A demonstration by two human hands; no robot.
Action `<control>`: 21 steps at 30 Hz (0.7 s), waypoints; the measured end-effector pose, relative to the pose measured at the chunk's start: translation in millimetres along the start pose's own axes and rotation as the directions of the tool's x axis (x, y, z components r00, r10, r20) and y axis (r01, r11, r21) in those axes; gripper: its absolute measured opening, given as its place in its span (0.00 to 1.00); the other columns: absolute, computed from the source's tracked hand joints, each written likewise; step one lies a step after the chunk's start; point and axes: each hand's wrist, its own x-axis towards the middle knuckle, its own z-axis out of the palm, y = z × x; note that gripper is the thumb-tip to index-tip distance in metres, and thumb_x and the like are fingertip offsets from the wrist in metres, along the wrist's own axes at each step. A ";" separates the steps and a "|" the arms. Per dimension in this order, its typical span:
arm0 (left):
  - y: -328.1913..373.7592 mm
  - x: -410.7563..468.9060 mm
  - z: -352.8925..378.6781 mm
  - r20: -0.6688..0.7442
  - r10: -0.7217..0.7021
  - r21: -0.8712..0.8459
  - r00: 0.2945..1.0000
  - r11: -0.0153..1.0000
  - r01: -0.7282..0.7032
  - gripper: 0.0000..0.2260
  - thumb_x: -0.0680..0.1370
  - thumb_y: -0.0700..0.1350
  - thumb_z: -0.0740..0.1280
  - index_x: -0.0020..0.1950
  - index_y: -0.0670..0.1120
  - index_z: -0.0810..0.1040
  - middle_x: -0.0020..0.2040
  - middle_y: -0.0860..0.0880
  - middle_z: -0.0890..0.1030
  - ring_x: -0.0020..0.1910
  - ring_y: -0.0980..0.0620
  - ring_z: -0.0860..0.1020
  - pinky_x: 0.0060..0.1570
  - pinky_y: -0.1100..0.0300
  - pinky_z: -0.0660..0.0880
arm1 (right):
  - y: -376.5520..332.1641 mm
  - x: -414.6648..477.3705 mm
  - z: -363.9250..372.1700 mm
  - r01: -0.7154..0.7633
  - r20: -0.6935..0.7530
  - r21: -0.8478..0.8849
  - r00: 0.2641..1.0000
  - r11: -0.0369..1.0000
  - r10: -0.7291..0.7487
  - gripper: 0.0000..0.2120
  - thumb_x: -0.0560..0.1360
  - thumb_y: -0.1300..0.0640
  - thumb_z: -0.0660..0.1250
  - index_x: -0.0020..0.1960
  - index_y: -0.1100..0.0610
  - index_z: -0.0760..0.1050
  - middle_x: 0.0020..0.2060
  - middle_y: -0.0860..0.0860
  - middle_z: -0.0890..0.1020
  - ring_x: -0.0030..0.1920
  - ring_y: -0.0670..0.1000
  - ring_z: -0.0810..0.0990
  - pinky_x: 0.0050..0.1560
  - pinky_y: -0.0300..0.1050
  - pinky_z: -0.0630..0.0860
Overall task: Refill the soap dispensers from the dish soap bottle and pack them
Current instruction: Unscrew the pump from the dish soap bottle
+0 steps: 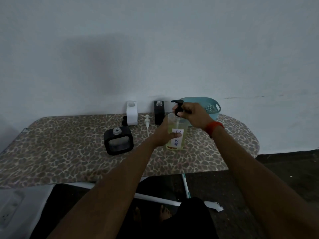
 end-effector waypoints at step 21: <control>-11.6 5.3 4.8 -0.071 0.055 0.036 0.996 0.998 -0.052 0.30 0.76 0.48 0.71 0.74 0.46 0.61 0.71 0.47 0.66 0.68 0.52 0.68 0.66 0.53 0.71 | -20.7 -5.7 45.6 -0.117 -0.334 0.183 0.926 0.976 0.174 0.27 0.73 0.58 0.76 0.69 0.56 0.71 0.55 0.53 0.84 0.57 0.48 0.81 0.62 0.47 0.78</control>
